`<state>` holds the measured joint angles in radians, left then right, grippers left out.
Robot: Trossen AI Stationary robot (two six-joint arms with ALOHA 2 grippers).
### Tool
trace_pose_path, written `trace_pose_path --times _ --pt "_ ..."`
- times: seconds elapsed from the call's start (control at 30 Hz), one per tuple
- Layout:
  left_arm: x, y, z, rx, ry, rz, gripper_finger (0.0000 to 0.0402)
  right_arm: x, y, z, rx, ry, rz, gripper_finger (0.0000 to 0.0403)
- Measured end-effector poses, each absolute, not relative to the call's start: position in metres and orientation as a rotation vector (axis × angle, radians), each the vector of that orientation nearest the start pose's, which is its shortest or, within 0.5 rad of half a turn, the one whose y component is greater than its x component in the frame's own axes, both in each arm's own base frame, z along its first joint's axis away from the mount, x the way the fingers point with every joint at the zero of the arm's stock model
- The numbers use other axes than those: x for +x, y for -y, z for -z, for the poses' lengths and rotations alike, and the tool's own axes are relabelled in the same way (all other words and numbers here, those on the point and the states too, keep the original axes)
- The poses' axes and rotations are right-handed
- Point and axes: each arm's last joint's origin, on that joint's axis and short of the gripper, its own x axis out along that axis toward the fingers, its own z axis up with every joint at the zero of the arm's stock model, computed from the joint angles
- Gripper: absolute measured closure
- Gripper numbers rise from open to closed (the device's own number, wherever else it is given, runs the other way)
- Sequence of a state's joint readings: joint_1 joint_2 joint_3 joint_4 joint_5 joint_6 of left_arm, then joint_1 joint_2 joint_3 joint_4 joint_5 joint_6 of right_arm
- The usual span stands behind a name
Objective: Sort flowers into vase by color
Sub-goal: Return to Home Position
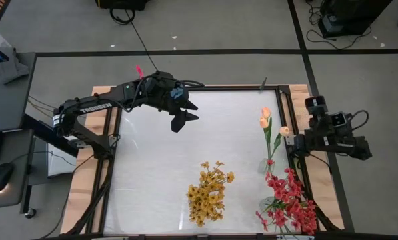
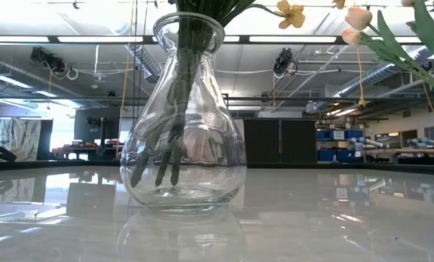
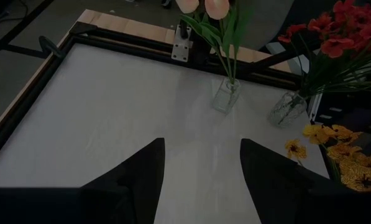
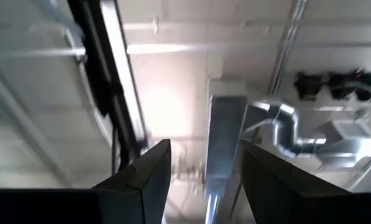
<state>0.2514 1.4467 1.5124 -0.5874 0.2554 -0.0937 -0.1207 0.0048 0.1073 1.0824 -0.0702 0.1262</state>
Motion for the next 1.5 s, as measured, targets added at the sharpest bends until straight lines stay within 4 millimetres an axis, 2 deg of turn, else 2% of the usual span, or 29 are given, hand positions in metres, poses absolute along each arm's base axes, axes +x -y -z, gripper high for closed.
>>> trace_pose_path --times 0.13,0.27,1.5 --pt "0.303 -0.07 -0.394 -0.223 -0.506 -0.02 0.0186 0.034 0.003 -0.256 0.064 1.22 -0.025 0.021" --pt "0.303 -0.07 -0.394 -0.223 -0.506 -0.02 0.0186 0.036 0.004 -0.256 0.109 1.198 -0.027 0.021" --pt "0.303 -0.07 -0.394 -0.223 -0.505 -0.02 0.0186 0.038 0.004 -0.254 0.095 1.181 -0.04 0.021"
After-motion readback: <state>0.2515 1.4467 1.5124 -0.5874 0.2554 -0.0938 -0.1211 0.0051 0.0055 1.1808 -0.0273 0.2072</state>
